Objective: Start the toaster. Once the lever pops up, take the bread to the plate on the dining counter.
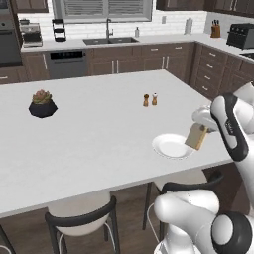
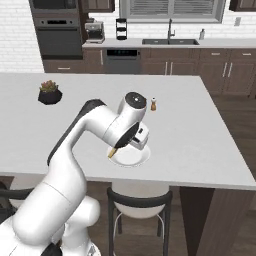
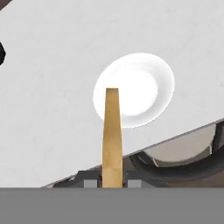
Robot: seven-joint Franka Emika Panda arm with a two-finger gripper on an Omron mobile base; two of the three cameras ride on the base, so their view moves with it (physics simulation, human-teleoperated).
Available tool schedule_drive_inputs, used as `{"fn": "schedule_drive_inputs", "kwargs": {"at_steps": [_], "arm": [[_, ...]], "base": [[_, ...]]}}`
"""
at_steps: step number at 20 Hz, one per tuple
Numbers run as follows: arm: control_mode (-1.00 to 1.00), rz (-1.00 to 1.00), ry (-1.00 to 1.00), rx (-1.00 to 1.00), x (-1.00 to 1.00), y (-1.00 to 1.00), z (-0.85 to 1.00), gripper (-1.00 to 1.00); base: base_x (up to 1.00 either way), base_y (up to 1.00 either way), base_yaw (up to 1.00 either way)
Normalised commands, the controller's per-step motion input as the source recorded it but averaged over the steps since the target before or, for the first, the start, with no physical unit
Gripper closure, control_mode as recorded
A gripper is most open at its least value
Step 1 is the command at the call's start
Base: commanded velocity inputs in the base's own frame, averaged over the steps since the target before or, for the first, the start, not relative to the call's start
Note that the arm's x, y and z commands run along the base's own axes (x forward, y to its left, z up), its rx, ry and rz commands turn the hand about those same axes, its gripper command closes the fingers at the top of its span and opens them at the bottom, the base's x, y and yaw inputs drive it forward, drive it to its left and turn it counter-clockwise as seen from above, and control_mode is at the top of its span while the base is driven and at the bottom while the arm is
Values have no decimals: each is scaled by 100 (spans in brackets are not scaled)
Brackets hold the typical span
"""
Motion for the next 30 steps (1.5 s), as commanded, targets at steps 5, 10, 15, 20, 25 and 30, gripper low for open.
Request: {"fn": "schedule_drive_inputs", "kwargs": {"at_steps": [5, 10, 15, 20, 25, 30], "arm": [[-100, 14, -6, 1, 58, -1, -60, 100], [-100, 14, -6, 3, 59, 0, -49, 100], [-100, 6, -4, 0, 72, 0, -45, 100], [-100, 3, -3, 0, 38, 0, -34, 100], [-100, 1, 0, 1, 26, 0, -36, 100], [-100, 0, -1, 1, 39, 0, -32, 100]], "base": [[0, 0, 0], [0, 0, 0], [0, 0, 0], [0, 0, 0], [0, 0, 0], [0, 0, 0]]}}
